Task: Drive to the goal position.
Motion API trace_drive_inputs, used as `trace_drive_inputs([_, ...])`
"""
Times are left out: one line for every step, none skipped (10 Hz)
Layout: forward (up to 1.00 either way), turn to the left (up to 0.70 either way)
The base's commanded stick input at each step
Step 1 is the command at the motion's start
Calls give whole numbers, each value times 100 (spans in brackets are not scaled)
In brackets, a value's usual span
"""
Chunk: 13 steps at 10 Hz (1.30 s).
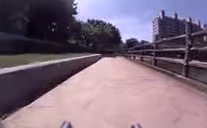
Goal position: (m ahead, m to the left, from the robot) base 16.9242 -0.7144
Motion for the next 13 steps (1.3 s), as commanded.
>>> trace_drive_inputs([70,-35])
trace_drive_inputs([70,-35])
trace_drive_inputs([70,-13])
trace_drive_inputs([70,0])
trace_drive_inputs([70,0])
trace_drive_inputs([70,0])
trace_drive_inputs([70,0])
trace_drive_inputs([70,0])
trace_drive_inputs([70,0])
trace_drive_inputs([70,0])
trace_drive_inputs([70,0])
trace_drive_inputs([70,0])
trace_drive_inputs([70,0])
